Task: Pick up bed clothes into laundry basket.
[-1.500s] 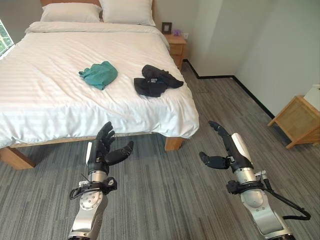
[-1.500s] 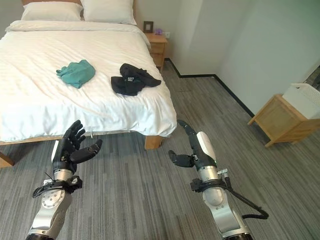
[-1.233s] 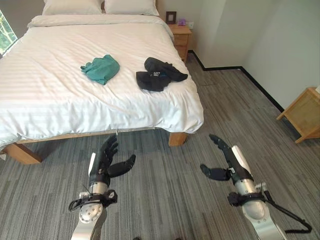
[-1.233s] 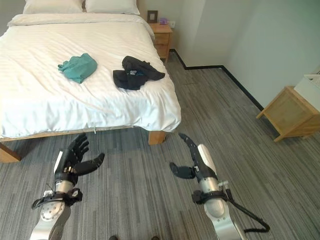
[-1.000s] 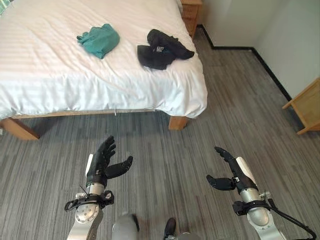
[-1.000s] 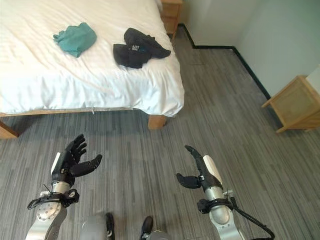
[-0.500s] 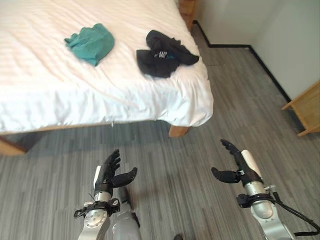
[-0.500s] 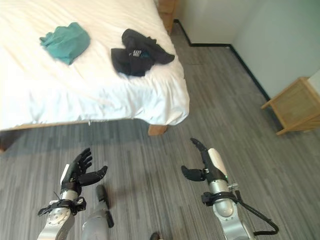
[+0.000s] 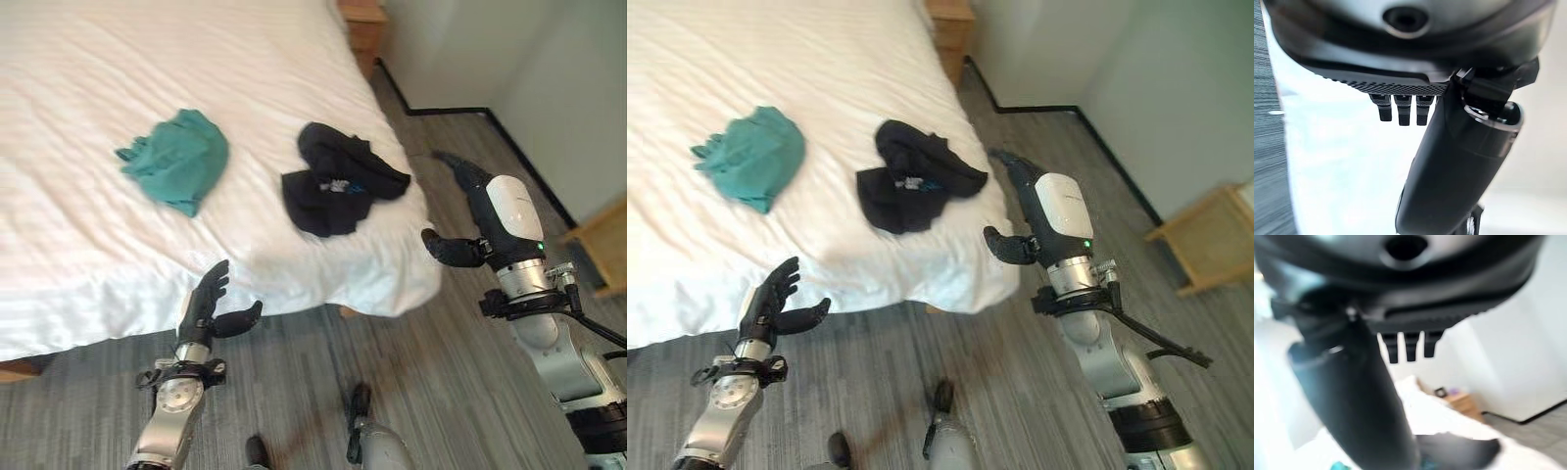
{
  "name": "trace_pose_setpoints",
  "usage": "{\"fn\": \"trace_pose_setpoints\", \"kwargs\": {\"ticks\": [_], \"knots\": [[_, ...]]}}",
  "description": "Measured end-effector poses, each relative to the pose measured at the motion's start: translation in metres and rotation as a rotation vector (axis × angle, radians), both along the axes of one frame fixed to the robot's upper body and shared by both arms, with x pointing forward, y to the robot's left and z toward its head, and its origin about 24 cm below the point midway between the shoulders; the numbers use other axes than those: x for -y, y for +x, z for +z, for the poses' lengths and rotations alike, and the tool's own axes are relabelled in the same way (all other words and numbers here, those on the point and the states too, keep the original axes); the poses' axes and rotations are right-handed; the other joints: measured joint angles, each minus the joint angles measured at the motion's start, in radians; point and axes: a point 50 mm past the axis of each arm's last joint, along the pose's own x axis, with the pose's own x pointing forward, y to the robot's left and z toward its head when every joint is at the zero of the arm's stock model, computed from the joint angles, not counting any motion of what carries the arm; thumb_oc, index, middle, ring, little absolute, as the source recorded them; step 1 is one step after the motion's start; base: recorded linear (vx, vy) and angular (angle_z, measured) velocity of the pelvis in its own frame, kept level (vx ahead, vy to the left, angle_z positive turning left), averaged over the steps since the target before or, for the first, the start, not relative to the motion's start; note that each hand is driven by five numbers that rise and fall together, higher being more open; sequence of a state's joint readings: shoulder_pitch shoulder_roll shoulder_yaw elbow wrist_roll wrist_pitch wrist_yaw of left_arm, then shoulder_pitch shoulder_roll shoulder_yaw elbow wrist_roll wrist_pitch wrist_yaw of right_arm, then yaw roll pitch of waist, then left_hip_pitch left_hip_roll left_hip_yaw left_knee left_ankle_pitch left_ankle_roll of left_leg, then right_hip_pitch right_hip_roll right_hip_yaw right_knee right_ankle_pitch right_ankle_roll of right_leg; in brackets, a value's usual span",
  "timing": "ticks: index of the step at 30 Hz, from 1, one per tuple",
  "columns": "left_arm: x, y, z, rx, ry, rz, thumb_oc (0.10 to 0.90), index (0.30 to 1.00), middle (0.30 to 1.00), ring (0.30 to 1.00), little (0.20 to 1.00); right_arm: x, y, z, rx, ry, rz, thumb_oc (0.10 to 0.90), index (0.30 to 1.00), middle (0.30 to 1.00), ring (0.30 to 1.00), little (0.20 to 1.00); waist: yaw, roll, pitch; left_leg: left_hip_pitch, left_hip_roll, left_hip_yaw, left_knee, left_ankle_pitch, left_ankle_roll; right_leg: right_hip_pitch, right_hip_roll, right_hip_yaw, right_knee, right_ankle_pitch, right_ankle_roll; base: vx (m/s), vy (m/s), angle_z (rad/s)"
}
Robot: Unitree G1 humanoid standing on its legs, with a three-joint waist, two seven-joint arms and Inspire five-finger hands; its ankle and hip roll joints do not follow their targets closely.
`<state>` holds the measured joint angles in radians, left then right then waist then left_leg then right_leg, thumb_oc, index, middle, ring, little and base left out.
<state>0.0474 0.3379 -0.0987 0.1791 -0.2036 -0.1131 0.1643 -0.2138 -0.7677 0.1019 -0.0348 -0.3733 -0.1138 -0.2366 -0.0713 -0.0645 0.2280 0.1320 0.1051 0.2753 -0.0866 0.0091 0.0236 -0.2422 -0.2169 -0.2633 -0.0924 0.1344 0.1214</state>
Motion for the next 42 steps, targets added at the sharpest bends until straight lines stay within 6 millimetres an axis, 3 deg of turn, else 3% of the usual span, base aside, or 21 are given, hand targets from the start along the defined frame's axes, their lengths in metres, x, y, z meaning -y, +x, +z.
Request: {"fn": "trace_pose_setpoints", "kwargs": {"ticks": [1, 2, 3, 5, 7, 8, 12, 15, 17, 19, 23, 27, 28, 29, 32, 33, 37, 39, 40, 41, 42], "knots": [[-0.002, -0.003, -0.004, -0.019, 0.007, 0.001, 0.8, 0.9, 0.9, 0.9, 0.9, 0.002, 0.003, -0.007, -0.035, -0.01, -0.013, 0.8, 0.9, 0.9, 0.9, 0.9, 0.009, -0.014, -0.009, 0.023, 0.002, -0.001, 0.0, -0.014, -0.033, 0.008, -0.002, -0.001, 0.003, 0.04, -0.025, 0.3, -0.166, 1.01], [-0.013, -0.015, -0.011, -0.06, 0.037, 0.012, 0.8, 0.9, 0.9, 0.9, 0.9, 0.008, 0.009, -0.03, -0.131, -0.033, -0.052, 0.8, 0.9, 0.9, 0.9, 0.9, 0.039, -0.067, -0.053, 0.067, 0.003, -0.012, 0.0, -0.063, -0.12, 0.037, -0.015, 0.005, 0.007, 0.081, -0.034, 0.22, -0.086, 0.81], [-0.013, -0.019, -0.018, -0.086, 0.021, 0.036, 0.8, 0.9, 0.9, 0.9, 0.9, 0.012, 0.016, -0.039, -0.178, -0.049, -0.082, 0.8, 0.9, 0.9, 0.9, 0.9, 0.069, -0.044, -0.061, 0.09, 0.044, -0.007, 0.003, -0.079, -0.166, 0.047, 0.024, 0.01, 0.022, 0.17, -0.058, 0.29, -0.123, 0.44], [-0.015, -0.027, -0.026, -0.121, 0.009, 0.056, 0.8, 0.9, 0.9, 0.9, 0.9, 0.023, 0.029, -0.044, -0.233, -0.078, -0.153, 0.8, 0.9, 0.9, 0.9, 0.9, 0.117, -0.007, -0.057, 0.069, 0.106, 0.031, 0.012, -0.055, -0.149, 0.047, 0.094, 0.006, 0.013, 0.148, -0.083, 0.27, -0.133, -0.1], [-0.015, -0.034, -0.033, -0.151, -0.002, 0.059, 0.8, 0.9, 0.9, 0.9, 0.9, 0.03, 0.04, -0.044, -0.269, -0.097, -0.204, 0.8, 0.9, 0.9, 0.9, 0.9, 0.122, 0.003, -0.05, 0.07, 0.122, 0.053, 0.013, -0.021, -0.151, 0.051, 0.113, -0.009, 0.014, 0.136, -0.099, 0.26, -0.204, 0.19], [-0.008, -0.044, -0.045, -0.202, -0.038, 0.046, 0.8, 0.9, 0.9, 0.9, 0.9, 0.044, 0.048, -0.054, -0.342, -0.106, -0.277, 0.8, 0.9, 0.9, 0.9, 0.9, 0.109, 0.004, -0.042, 0.061, 0.131, 0.029, 0.024, 0.031, -0.203, 0.1, 0.106, -0.045, 0.003, 0.115, -0.099, 0.19, -0.186, 0.57], [-0.008, -0.052, -0.052, -0.23, -0.053, 0.053, 0.8, 0.9, 0.9, 0.9, 0.9, 0.061, 0.05, -0.066, -0.419, -0.043, -0.359, 0.8, 0.9, 0.9, 0.9, 0.9, 0.116, 0.013, -0.033, 0.051, 0.132, 0.008, 0.012, 0.026, -0.208, 0.122, 0.096, -0.093, 0.003, 0.097, -0.082, 0.05, -0.1, 0.44], [-0.019, -0.049, -0.055, -0.246, -0.037, 0.075, 0.8, 0.9, 0.9, 0.9, 0.9, 0.048, 0.053, -0.096, -0.501, 0.094, -0.371, 0.8, 0.9, 0.9, 0.9, 0.9, 0.134, 0.012, -0.022, -0.004, 0.113, -0.039, 0.012, 0.023, -0.211, 0.084, 0.07, -0.12, 0.002, 0.106, -0.069, -0.06, -0.089, 0.36], [-0.022, -0.046, -0.056, -0.25, -0.035, 0.09, 0.8, 0.9, 0.9, 0.9, 0.9, 0.044, 0.053, -0.107, -0.501, 0.149, -0.416, 0.761, 0.841, 0.841, 0.841, 0.841, 0.164, 0.031, -0.01, -0.059, 0.108, -0.063, 0.009, 0.023, -0.21, 0.049, 0.052, -0.141, 0.002, 0.114, -0.063, -0.05, -0.066, 0.45], [-0.03, -0.049, -0.062, -0.28, -0.029, 0.128, 0.8, 0.9, 0.9, 0.9, 0.9, 0.048, 0.058, -0.093, -0.424, 0.182, -0.447, 0.4, 0.3, 0.3, 0.3, 0.3, 0.165, 0.044, -0.002, -0.083, 0.105, -0.073, 0.005, 0.022, -0.21, 0.026, 0.047, -0.147, 0.002, 0.125, -0.068, -0.01, -0.072, 0.19], [-0.039, -0.054, -0.077, -0.357, -0.019, 0.187, 0.8, 0.9, 0.9, 0.9, 0.9, 0.068, 0.063, -0.067, -0.366, 0.143, -0.489, 0.4, 0.3, 0.3, 0.3, 0.3, 0.161, 0.087, 0.004, -0.127, 0.132, -0.113, -0.001, -0.007, -0.194, 0.021, 0.053, -0.191, 0.002, 0.12, -0.063, 0.02, -0.09, 0.31], [-0.045, -0.06, -0.082, -0.385, -0.014, 0.209, 0.8, 0.9, 0.9, 0.9, 0.9, 0.074, 0.07, -0.05, -0.372, 0.091, -0.491, 0.4, 0.3, 0.3, 0.3, 0.3, 0.164, 0.088, 0.002, -0.131, 0.135, -0.122, -0.004, -0.004, -0.191, 0.024, 0.058, -0.195, 0.002, 0.119, -0.067, 0.04, -0.039, 0.12], [-0.045, -0.062, -0.084, -0.396, -0.016, 0.206, 0.8, 0.9, 0.9, 0.9, 0.9, 0.087, 0.072, -0.024, -0.398, 0.008, -0.47, 0.4, 0.3, 0.3, 0.3, 0.3, 0.168, 0.096, -0.002, -0.132, 0.138, -0.122, -0.006, 0.0, -0.187, 0.024, 0.059, -0.193, 0.002, 0.119, -0.067, 0.04, -0.025, 0.08], [-0.046, -0.064, -0.084, -0.398, -0.015, 0.214, 0.8, 0.9, 0.9, 0.9, 0.9, 0.092, 0.072, -0.013, -0.385, -0.016, -0.472, 0.4, 0.3, 0.3, 0.3, 0.3, 0.167, 0.1, -0.005, -0.131, 0.135, -0.122, -0.004, 0.003, -0.186, 0.026, 0.06, -0.192, 0.002, 0.121, -0.064, 0.04, -0.018, 0.08], [-0.058, -0.073, -0.089, -0.438, 0.002, 0.247, 0.8, 0.9, 0.9, 0.9, 0.9, 0.093, 0.07, 0.015, -0.357, -0.063, -0.413, 0.4, 0.3, 0.3, 0.3, 0.3, 0.146, 0.103, -0.008, -0.113, 0.14, -0.119, -0.002, 0.008, -0.193, 0.04, 0.069, -0.19, 0.002, 0.122, -0.064, 0.04, -0.028, -0.02], [-0.072, -0.081, -0.095, -0.493, 0.034, 0.293, 0.8, 0.9, 0.9, 0.9, 0.9, 0.092, 0.066, 0.039, -0.311, -0.124, -0.352, 0.4, 0.3, 0.3, 0.3, 0.3, 0.132, 0.104, -0.007, -0.108, 0.138, -0.113, -0.001, 0.012, -0.2, 0.041, 0.072, -0.183, 0.002, 0.122, -0.064, 0.01, -0.01, -0.15], [-0.084, -0.094, -0.101, -0.541, 0.041, 0.37, 0.8, 0.9, 0.9, 0.9, 0.9, 0.088, 0.068, 0.064, -0.163, -0.084, -0.359, 0.4, 0.3, 0.3, 0.3, 0.3, 0.1, 0.099, -0.01, -0.082, 0.139, -0.092, -0.001, 0.009, -0.197, 0.058, 0.074, -0.167, 0.002, 0.127, -0.072, 0.07, -0.052, -0.09], [-0.089, -0.102, -0.113, -0.599, 0.022, 0.412, 0.8, 0.9, 0.9, 0.9, 0.9, 0.095, 0.05, 0.116, -0.078, -0.158, -0.338, 0.4, 0.3, 0.3, 0.3, 0.3, 0.076, 0.116, -0.012, -0.083, 0.146, -0.093, -0.001, 0.004, -0.208, 0.06, 0.074, -0.174, 0.002, 0.111, -0.057, 0.08, -0.084, 0.06], [-0.099, -0.123, -0.124, -0.69, -0.009, 0.52, 0.8, 0.9, 0.9, 0.9, 0.9, 0.099, 0.027, 0.166, 0.082, -0.197, -0.339, 0.4, 0.3, 0.3, 0.3, 0.3, 0.07, 0.123, -0.012, -0.065, 0.141, -0.071, 0.0, 0.005, -0.209, 0.065, 0.08, -0.159, 0.002, 0.117, -0.063, 0.13, -0.099, -0.32], [-0.105, -0.157, -0.137, -0.825, -0.035, 0.63, 0.8, 0.9, 0.9, 0.9, 0.9, 0.101, 0.006, 0.202, 0.283, -0.134, -0.342, 0.4, 0.3, 0.3, 0.3, 0.3, 0.044, 0.123, -0.012, -0.023, 0.149, -0.051, 0.001, 0.005, -0.21, 0.096, 0.091, -0.14, 0.002, 0.109, -0.056, 0.09, -0.085, -0.35], [-0.105, -0.175, -0.143, -0.895, -0.054, 0.671, 0.8, 0.9, 0.9, 0.9, 0.9, 0.11, -0.012, 0.213, 0.372, -0.075, -0.349, 0.4, 0.3, 0.3, 0.3, 0.3, 0.038, 0.122, -0.015, -0.007, 0.152, -0.043, 0.006, 0.006, -0.21, 0.116, 0.093, -0.139, 0.001, 0.097, -0.049, 0.1, -0.073, -0.22]]}}
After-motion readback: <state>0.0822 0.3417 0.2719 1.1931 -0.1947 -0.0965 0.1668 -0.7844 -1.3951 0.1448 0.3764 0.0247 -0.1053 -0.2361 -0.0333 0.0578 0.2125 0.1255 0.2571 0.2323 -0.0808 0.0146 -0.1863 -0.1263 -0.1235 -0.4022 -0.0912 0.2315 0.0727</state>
